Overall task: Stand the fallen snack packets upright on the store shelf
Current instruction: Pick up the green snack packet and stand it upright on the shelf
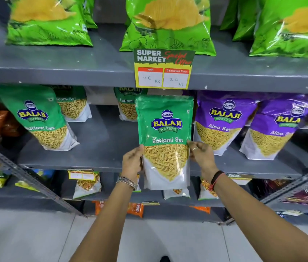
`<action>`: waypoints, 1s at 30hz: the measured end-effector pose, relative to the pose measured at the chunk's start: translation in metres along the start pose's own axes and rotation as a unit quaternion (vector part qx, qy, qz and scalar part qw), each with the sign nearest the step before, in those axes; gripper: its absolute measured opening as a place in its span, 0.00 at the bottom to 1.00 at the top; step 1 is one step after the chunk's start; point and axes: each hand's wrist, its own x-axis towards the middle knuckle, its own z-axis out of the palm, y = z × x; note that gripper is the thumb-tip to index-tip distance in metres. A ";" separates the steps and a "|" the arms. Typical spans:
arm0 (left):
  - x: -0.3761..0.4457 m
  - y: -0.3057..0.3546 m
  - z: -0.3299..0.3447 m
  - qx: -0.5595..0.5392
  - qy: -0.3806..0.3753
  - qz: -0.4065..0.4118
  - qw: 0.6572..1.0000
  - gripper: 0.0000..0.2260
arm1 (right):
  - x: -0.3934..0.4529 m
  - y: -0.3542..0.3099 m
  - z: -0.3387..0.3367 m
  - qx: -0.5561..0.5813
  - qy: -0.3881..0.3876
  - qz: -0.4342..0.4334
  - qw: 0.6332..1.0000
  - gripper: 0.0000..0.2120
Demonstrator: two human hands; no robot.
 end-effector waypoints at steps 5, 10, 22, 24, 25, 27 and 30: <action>-0.004 -0.004 -0.002 -0.015 -0.023 -0.008 1.000 0.04 | -0.002 0.004 -0.002 -0.035 0.003 -0.027 0.999 0.09; 0.020 0.014 -0.003 0.002 -0.039 0.019 0.999 0.09 | 0.001 -0.008 0.005 -0.120 -0.016 -0.098 0.988 0.06; 0.087 0.052 0.000 0.103 0.039 0.079 0.991 0.13 | 0.082 0.013 0.060 -0.040 -0.025 -0.150 0.988 0.09; 0.094 0.048 -0.002 0.110 0.044 0.069 0.991 0.12 | 0.090 0.018 0.067 -0.038 -0.025 -0.144 0.989 0.08; 0.095 0.046 -0.002 0.112 0.047 0.065 0.990 0.10 | 0.091 0.019 0.069 -0.043 -0.020 -0.142 0.989 0.07; 0.097 0.042 -0.004 0.108 0.057 0.067 0.990 0.08 | 0.096 0.022 0.070 -0.055 -0.021 -0.135 0.989 0.07; 0.102 0.035 -0.005 0.102 0.058 0.078 0.990 0.07 | 0.079 0.007 0.066 -0.061 -0.020 -0.114 0.991 0.06</action>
